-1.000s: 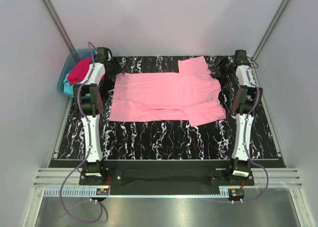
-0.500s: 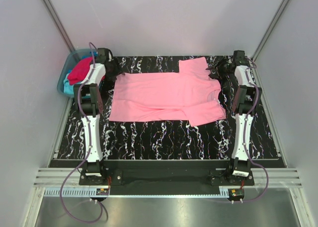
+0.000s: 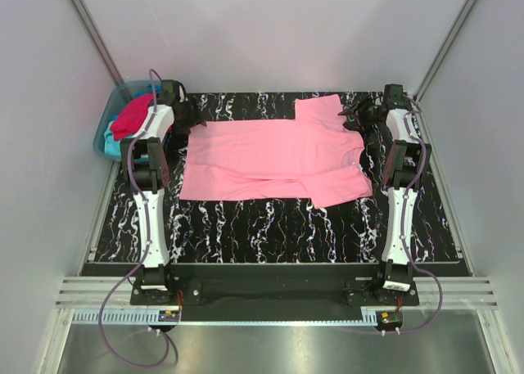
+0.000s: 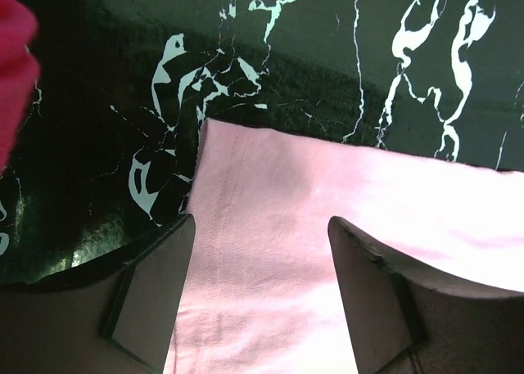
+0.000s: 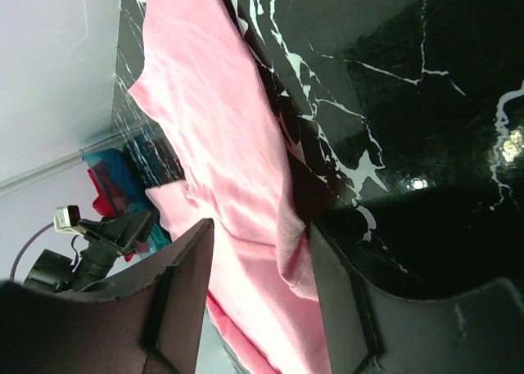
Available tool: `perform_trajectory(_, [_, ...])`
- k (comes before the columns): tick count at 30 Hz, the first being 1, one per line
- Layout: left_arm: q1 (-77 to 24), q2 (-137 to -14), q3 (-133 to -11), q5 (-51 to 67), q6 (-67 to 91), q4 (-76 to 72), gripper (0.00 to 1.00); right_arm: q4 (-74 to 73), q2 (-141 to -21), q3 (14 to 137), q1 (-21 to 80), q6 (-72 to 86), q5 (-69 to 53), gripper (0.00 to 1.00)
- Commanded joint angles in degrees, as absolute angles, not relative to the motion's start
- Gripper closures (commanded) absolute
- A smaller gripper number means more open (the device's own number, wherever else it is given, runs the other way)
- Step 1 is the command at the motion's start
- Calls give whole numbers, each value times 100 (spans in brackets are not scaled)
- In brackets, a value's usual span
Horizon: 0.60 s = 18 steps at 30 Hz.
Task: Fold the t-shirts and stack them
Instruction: Fold the tshirt
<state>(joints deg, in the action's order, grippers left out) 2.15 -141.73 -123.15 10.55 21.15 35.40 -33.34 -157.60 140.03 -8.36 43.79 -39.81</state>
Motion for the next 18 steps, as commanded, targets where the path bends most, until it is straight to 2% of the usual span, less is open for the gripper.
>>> perform_trajectory(1, [466, -13922, -12331, 616, 1908, 3937, 25, -3525, -15767, 13843, -765, 4271, -3814, 42])
perform_trajectory(13, [510, -13852, -12586, 1168, 1881, 3709, 25, -3489, -15803, 13799, -747, 4254, -3867, 43])
perform_trajectory(18, [501, -13852, -12639, 1038, 1828, 3709, 25, -3489, -15847, 13834, -747, 4237, -3893, 43])
